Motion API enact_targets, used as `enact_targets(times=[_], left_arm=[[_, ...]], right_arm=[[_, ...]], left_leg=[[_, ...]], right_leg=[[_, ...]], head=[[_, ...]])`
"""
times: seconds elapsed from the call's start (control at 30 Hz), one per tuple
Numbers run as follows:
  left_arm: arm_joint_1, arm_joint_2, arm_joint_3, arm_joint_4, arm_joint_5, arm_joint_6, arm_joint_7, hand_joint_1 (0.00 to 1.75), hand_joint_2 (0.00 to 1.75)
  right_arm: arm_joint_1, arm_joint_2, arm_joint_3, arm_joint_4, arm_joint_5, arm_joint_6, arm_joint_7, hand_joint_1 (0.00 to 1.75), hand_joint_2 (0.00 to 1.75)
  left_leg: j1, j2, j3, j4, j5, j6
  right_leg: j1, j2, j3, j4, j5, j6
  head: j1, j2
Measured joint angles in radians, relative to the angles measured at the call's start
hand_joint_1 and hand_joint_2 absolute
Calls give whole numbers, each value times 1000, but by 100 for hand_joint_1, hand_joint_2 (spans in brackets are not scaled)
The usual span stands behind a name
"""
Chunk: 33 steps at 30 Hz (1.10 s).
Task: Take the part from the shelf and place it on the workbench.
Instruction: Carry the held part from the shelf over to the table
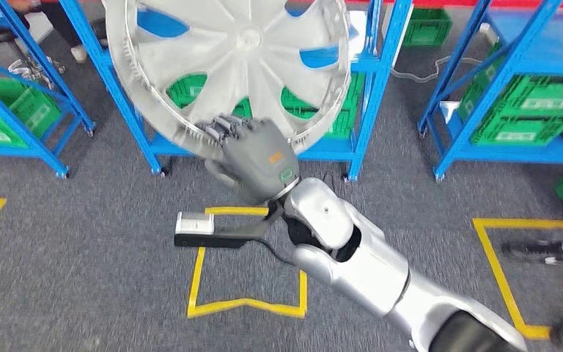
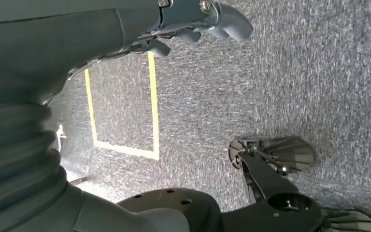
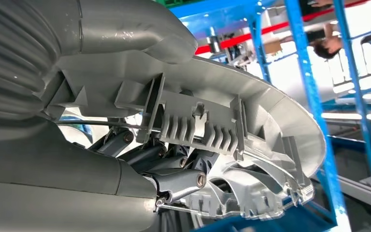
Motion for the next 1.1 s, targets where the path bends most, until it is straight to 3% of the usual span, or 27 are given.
enact_targets(times=[0.07, 0.1, 0.2, 0.23, 0.27, 0.3, 0.37, 0.43, 0.5, 0.57, 0.63, 0.67, 0.73, 0.8, 0.83, 0.87, 0.93, 0.97, 1.03, 1.1], left_arm=[[0, -1, 0, 1, -1, -1, 1, 0, 175], [1, -1, 0, 2, -2, -2, 2, 0, 175], [2, 1, 0, 2, -8, -9, 4, 0, 175], [3, 2, 0, 2, -10, -12, 0, 0, 175], [3, 1, 0, 2, -11, -14, -4, 0, 175], [4, 1, 0, 2, -12, -16, -9, 0, 175], [4, 1, 0, 2, -12, -19, -17, 0, 175], [2, 0, 0, 1, -12, -22, -24, 0, 175], [-1, -1, 0, 1, -13, -26, -29, 0, 175], [-2, 0, 0, 1, -13, -29, -31, 0, 175], [-1, 1, 0, 1, -13, -29, -31, 0, 175], [0, 2, 0, 1, -13, -30, -31, 0, 175], [1, 2, 0, 1, -13, -30, -30, 0, 175], [1, 3, 0, 2, -12, -30, -28, 0, 175], [2, 4, 0, 2, -10, -30, -28, 0, 175], [2, 5, 0, 2, -8, -30, -28, 0, 175], [1, 6, 0, 2, -4, -30, -28, 0, 175], [0, 7, 0, 2, -3, -30, -28, 0, 175], [-1, 7, 0, 2, -2, -30, -28, 0, 175], [0, 7, 0, 2, -2, -30, -28, 0, 175]], right_arm=[[4, -3, 0, -3, 4, 4, 1, 175, 175], [6, -5, 0, -4, 7, 6, 3, 175, 175], [14, -16, 0, -13, 17, 14, 11, 175, 175], [19, -20, 0, -15, 22, 18, 11, 175, 175], [26, -25, 0, -18, 29, 21, 11, 175, 175], [33, -29, 0, -20, 36, 24, 9, 175, 175], [40, -37, -1, -23, 49, 30, 7, 175, 175], [41, -42, -3, -29, 59, 34, 6, 175, 175], [41, -44, -6, -35, 67, 39, 5, 175, 175], [40, -46, -8, -36, 72, 42, 4, 175, 175], [39, -47, -9, -36, 77, 45, 6, 175, 175], [39, -48, -10, -37, 80, 47, 8, 175, 175], [40, -48, -11, -38, 86, 52, 10, 175, 175], [43, -48, -12, -38, 91, 59, 7, 175, 175], [43, -47, -12, -38, 93, 62, 5, 175, 175], [44, -45, -12, -38, 95, 64, 3, 175, 175], [43, -40, -12, -38, 98, 67, -1, 175, 175], [42, -38, -12, -38, 98, 68, -3, 175, 175], [40, -33, -12, -37, 99, 68, -7, 175, 175], [39, -30, -12, -37, 99, 69, -7, 175, 175]], left_leg=[[0, 4, -17, -2, 23, 20], [1, 7, -26, -4, 36, 30], [0, 11, -73, -4, 76, 45], [-1, 11, -92, -3, 89, 46], [-3, 11, -111, -1, 102, 47], [-4, 12, -130, 1, 114, 46], [-5, 11, -160, 8, 135, 42], [-8, 7, -182, 18, 150, 34], [-8, 3, -192, 21, 166, 23], [-7, -1, -194, 15, 179, 14], [-6, -5, -206, 33, 162, 4], [-5, -5, -220, 66, 134, -3], [2, -3, -264, 186, 58, -18], [8, -1, -290, 281, 22, -29], [11, 1, -277, 279, 30, -33], [14, 7, -243, 237, 51, -36], [14, 38, -152, 103, 89, -37], [10, 52, -122, 55, 98, -31], [2, 59, -109, 23, 95, -12], [6, 41, -117, 19, 98, 7]], right_leg=[[-4, 2, -6, -2, 4, 13], [-5, 4, -15, 17, -23, 17], [-5, 7, -63, 190, -176, 23], [-4, 7, -73, 254, -199, 23], [-3, 7, -74, 298, -194, 22], [-2, 7, -59, 311, -167, 19], [4, 10, 22, 238, -117, 7], [11, 23, 139, 82, -150, -8], [15, 28, 195, -10, -193, -15], [15, 20, 194, -20, -189, -18], [8, 9, 191, -27, -174, -27], [3, 2, 187, -31, -166, -32], [1, -10, 176, -30, -156, -37], [0, -25, 163, -27, -149, -35], [-2, -33, 157, -24, -147, -33], [-3, -42, 154, -21, -146, -31], [-4, -58, 150, -16, -147, -24], [-2, -65, 149, -14, -147, -19], [4, -79, 147, -11, -146, -8], [4, -86, 145, -7, -148, 3]], head=[[-2, 0], [-1, 0], [2, 0], [2, 0], [2, 0], [2, 0], [2, 0], [2, 0], [2, 0], [2, 0], [0, 0], [-1, 0], [-3, 0], [-4, 0], [-4, 0], [-4, 0], [-5, 0], [-5, 0], [-5, 0], [-4, 0]])
